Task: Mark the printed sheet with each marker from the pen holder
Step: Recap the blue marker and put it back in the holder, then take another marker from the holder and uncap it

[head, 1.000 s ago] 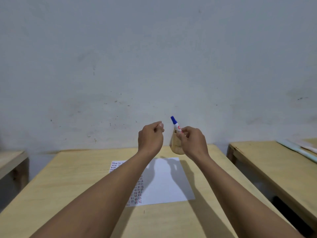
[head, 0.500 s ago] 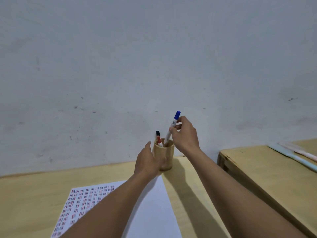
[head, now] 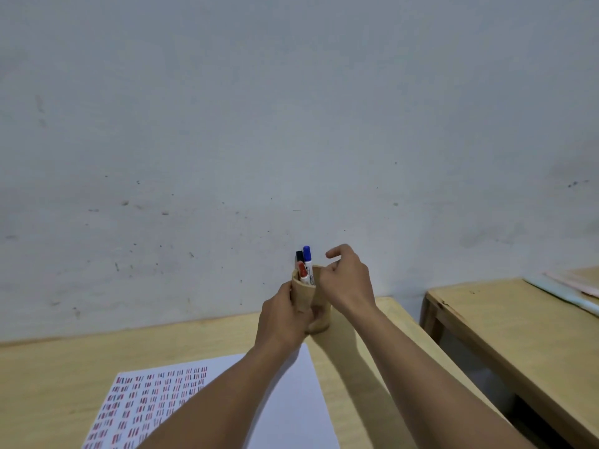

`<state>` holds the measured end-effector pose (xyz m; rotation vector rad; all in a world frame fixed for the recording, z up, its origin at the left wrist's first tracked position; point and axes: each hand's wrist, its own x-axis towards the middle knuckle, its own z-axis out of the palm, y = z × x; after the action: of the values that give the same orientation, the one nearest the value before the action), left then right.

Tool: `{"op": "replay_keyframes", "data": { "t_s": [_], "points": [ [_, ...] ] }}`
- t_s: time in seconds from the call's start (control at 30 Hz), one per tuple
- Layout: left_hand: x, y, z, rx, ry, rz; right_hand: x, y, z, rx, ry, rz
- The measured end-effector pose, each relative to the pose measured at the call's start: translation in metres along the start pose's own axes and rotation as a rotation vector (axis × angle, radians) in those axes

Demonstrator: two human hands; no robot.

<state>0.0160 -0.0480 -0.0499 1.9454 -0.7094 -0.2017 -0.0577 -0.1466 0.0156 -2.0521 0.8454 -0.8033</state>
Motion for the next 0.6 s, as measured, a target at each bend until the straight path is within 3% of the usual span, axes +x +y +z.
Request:
{"op": "replay_keyframes", "data": {
  "t_s": [0.17, 0.37, 0.6],
  "points": [
    [0.002, -0.001, 0.003, 0.0, 0.017, -0.003, -0.01, -0.001, 0.004, -0.197, -0.108, -0.098],
    [-0.001, 0.005, 0.002, -0.056, 0.03, -0.019, -0.008, -0.001, 0.009, -0.24, -0.15, -0.127],
    [-0.009, 0.015, -0.001, -0.085, 0.008, -0.035, -0.009, -0.009, 0.0, -0.133, 0.039, -0.126]
  ]
}}
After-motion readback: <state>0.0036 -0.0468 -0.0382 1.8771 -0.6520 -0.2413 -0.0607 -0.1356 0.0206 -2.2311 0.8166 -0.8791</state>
